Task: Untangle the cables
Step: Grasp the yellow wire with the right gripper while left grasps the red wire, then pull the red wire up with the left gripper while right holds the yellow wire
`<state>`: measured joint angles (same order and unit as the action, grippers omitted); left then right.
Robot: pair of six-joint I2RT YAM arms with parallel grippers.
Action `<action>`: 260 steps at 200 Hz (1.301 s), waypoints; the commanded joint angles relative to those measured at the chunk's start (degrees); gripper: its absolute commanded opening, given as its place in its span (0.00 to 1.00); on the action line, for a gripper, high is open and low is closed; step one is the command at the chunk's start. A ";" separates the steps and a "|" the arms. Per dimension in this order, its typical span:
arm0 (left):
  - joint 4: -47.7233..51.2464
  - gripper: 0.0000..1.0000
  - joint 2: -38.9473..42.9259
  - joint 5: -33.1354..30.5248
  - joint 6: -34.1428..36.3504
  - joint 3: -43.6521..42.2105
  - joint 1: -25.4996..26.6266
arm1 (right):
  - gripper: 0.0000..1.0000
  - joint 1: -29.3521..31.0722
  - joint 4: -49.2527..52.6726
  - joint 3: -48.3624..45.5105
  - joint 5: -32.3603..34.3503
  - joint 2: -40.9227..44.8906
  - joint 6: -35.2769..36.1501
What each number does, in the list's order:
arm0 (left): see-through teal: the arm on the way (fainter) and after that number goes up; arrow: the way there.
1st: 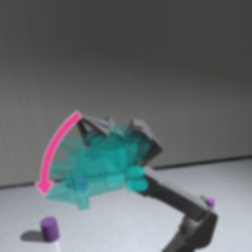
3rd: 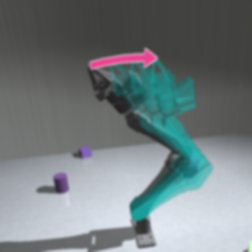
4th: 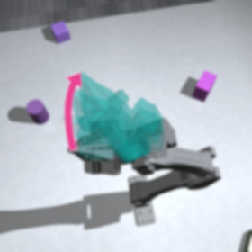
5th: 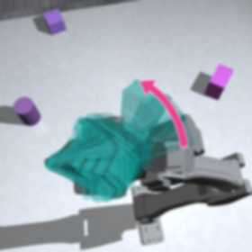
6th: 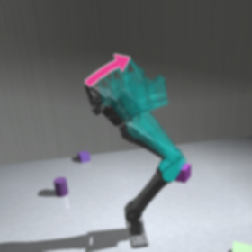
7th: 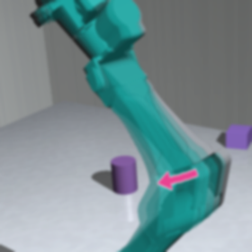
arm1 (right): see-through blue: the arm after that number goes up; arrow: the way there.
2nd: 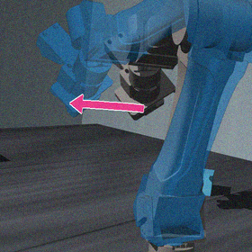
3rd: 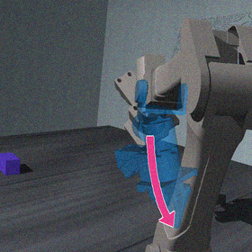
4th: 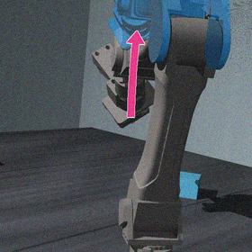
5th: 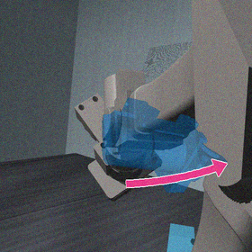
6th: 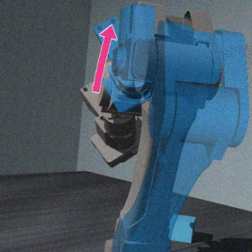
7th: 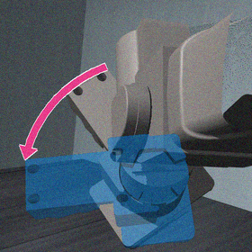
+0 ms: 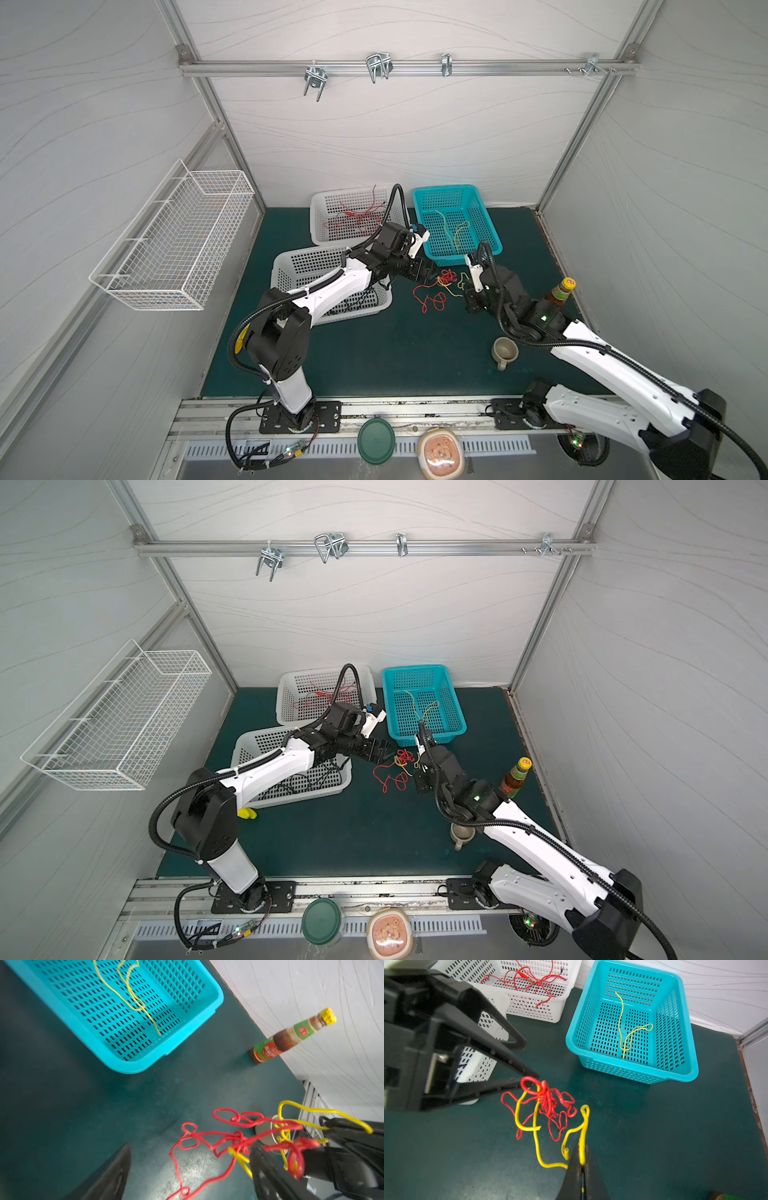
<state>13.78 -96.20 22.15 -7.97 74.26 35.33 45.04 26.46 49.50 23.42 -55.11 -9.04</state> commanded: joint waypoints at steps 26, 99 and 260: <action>-3.06 0.98 5.24 -8.34 11.09 -1.16 -0.01 | 0.00 -3.38 3.14 1.88 -6.88 3.44 2.56; -11.88 0.97 9.63 3.75 21.14 -11.05 1.06 | 0.00 -7.13 2.83 1.73 -14.33 6.33 3.15; -6.57 0.29 1.57 -2.24 20.02 -5.35 4.83 | 0.00 -10.71 -0.88 5.06 -19.87 5.30 0.69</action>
<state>7.42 -93.91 21.50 11.90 66.00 39.90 35.20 26.98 52.16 3.57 -50.46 -7.53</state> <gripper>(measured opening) 0.422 0.049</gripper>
